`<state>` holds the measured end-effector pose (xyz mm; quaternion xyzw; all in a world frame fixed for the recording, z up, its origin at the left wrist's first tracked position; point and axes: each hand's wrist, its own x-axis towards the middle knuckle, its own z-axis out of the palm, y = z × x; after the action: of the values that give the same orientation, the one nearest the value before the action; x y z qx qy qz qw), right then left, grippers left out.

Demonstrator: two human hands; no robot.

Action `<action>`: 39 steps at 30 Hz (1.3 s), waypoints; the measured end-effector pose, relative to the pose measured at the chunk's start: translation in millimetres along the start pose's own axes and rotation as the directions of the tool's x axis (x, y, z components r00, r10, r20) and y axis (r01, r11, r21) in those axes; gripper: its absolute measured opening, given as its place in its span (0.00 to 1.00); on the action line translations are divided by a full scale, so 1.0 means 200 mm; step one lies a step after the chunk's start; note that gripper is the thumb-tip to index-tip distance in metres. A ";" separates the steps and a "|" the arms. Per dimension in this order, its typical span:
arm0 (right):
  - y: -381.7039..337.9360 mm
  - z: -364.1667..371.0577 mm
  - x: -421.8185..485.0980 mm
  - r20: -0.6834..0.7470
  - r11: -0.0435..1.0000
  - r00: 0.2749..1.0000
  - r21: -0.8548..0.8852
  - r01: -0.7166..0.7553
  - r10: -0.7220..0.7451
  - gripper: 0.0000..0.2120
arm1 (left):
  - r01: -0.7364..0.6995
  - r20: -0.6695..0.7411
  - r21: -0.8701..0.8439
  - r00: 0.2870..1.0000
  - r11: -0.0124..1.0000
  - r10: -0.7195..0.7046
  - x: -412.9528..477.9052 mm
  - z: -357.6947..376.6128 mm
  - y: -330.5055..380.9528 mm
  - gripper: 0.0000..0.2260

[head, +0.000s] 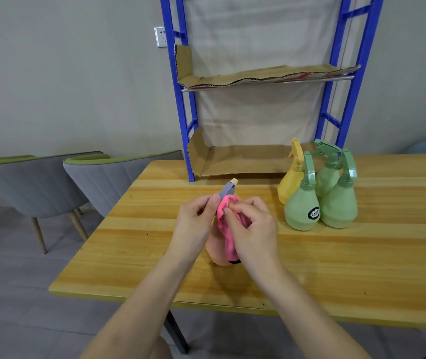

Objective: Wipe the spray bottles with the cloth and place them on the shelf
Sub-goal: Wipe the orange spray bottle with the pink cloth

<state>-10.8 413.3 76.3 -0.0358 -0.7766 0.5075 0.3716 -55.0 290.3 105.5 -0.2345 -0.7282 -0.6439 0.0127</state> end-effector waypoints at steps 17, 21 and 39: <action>0.02 0.00 0.03 0.031 0.982 0.986 0.093 -0.165 0.163 0.03 | -0.069 0.002 0.078 0.998 0.995 0.069 0.06 -0.03 -0.11 0.14; 0.06 0.00 0.01 0.055 0.988 0.987 0.035 -0.152 0.150 0.02 | -0.057 -0.007 0.084 0.998 0.995 0.058 0.06 -0.02 -0.11 0.15; 0.03 0.02 0.00 0.019 0.989 0.989 -0.024 -0.149 0.149 0.05 | -0.065 -0.008 0.092 0.998 0.994 0.066 0.08 -0.03 -0.15 0.17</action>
<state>-16.3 413.8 70.2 -0.0927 -0.7811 0.5254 0.3243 -81.2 288.0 83.0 -0.2539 -0.7489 -0.6102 0.0485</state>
